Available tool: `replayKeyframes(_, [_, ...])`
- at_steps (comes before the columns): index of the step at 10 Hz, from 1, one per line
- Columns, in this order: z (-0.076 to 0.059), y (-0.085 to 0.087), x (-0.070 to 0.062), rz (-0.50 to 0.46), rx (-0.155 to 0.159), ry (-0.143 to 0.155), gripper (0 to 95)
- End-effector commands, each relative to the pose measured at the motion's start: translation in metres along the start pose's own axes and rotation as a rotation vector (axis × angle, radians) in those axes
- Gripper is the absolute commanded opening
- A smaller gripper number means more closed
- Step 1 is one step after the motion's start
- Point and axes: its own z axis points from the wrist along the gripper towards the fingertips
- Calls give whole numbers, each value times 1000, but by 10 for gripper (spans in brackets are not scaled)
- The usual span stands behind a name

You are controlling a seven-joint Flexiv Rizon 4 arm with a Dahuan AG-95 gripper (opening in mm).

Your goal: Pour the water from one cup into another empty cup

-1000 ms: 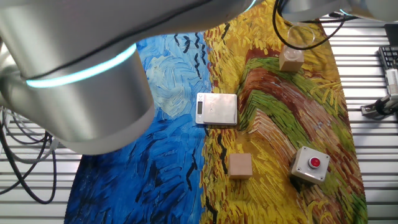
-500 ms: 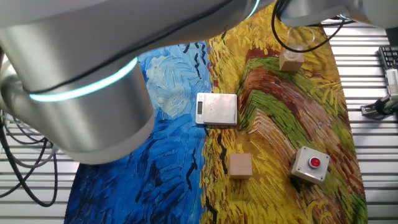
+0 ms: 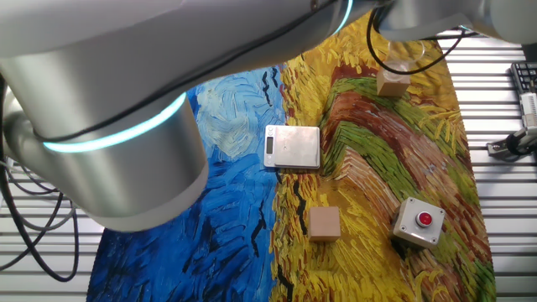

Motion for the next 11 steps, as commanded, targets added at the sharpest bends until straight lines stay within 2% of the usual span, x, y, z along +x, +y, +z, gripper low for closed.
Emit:
replayKeyframes(1, [-2,-1,0,1,-2,2,0])
replayKeyframes(11, [-3,-2,-2,19,1,-50,0])
